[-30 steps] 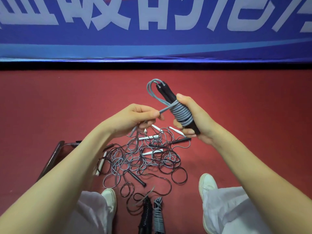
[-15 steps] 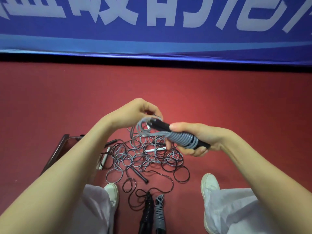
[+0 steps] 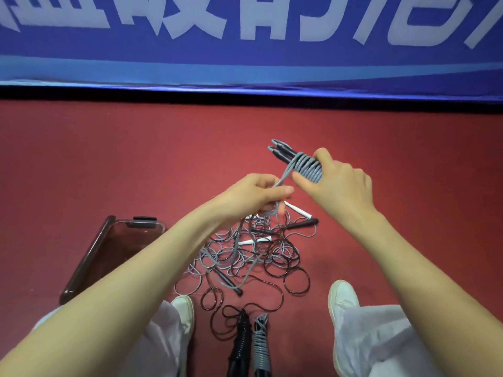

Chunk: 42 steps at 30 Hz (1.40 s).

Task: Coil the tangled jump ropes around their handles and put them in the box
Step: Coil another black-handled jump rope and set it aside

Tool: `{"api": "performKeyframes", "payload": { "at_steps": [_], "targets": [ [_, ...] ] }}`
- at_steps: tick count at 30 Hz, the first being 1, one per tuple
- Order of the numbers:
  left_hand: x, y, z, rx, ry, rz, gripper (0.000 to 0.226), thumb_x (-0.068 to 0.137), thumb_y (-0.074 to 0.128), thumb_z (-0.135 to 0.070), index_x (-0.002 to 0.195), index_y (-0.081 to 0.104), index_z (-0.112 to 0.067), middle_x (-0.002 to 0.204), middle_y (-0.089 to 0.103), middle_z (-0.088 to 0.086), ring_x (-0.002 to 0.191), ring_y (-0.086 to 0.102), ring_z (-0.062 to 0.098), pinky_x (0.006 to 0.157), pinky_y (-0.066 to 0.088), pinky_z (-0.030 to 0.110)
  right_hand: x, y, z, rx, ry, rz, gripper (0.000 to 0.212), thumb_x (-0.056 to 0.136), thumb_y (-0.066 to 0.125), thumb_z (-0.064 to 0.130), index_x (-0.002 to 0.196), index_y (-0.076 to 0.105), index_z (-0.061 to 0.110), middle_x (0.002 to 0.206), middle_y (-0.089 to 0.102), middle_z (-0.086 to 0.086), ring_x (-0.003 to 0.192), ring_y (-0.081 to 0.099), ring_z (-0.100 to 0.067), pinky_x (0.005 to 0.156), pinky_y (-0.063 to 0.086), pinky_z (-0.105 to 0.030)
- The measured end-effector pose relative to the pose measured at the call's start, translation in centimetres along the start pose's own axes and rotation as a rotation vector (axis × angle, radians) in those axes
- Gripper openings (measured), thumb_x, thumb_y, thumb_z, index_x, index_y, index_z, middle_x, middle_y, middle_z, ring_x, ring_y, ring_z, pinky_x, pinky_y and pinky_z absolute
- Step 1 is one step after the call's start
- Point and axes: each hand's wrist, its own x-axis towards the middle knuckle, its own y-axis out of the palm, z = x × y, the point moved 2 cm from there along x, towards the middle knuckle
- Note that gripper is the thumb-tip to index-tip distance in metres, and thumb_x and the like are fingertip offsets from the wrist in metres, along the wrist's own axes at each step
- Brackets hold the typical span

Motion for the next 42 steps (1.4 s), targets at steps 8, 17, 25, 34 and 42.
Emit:
{"api": "performKeyframes", "payload": {
  "at_steps": [8,17,25,34,42],
  "targets": [
    [0.5,-0.3,0.2,-0.157,-0.028,-0.051,0.035,0.094,0.046,-0.044,0.082,0.064,-0.016,0.065,0.061,-0.005,0.059,0.047,0.008,0.061,0.033,0.025,-0.4,-1.3,-0.1,0.208,0.024,-0.064,0.05,0.085,0.05,0.067,0.11,0.045,0.024,0.089,0.065,-0.003,0.092,0.062,-0.039,0.068,0.032,-0.035],
    [0.4,-0.4,0.4,-0.414,-0.094,0.034,0.028,0.079,0.06,-0.031,0.102,0.057,-0.016,0.057,0.058,-0.003,0.052,0.052,0.011,0.053,0.041,0.019,-0.5,-0.7,-0.2,0.695,-0.013,0.119,0.05,0.071,0.06,0.071,0.095,0.046,0.03,0.056,0.055,0.007,0.055,0.048,-0.019,0.059,0.036,-0.034],
    [0.3,-0.9,-0.4,-0.252,0.24,-0.191,0.02,0.076,0.065,-0.025,0.092,0.069,-0.014,0.072,0.064,-0.004,0.05,0.041,0.008,0.051,0.034,0.018,-0.7,0.0,0.4,1.232,0.016,0.574,0.054,0.081,0.051,0.068,0.093,0.053,0.016,0.053,0.049,-0.005,0.032,0.027,-0.012,0.036,0.019,-0.015],
    [0.4,-0.3,0.8,-0.254,0.24,-0.363,0.015,0.085,0.065,-0.016,0.099,0.071,-0.014,0.086,0.063,0.011,0.052,0.035,0.01,0.051,0.032,0.018,-0.1,0.4,0.6,1.09,0.102,0.517,0.065,0.075,0.05,0.069,0.104,0.064,0.011,0.08,0.061,-0.005,0.067,0.053,-0.018,0.056,0.043,-0.029],
    [0.7,1.1,0.7,-0.227,0.23,-0.368,0.007,0.09,0.063,-0.01,0.093,0.068,-0.012,0.065,0.06,-0.005,0.048,0.041,0.009,0.049,0.036,0.016,-0.3,0.8,0.2,0.967,0.189,0.255,0.068,0.085,0.048,0.07,0.084,0.06,0.003,0.055,0.059,-0.008,0.043,0.053,-0.021,0.042,0.036,-0.022]
  ]
}}
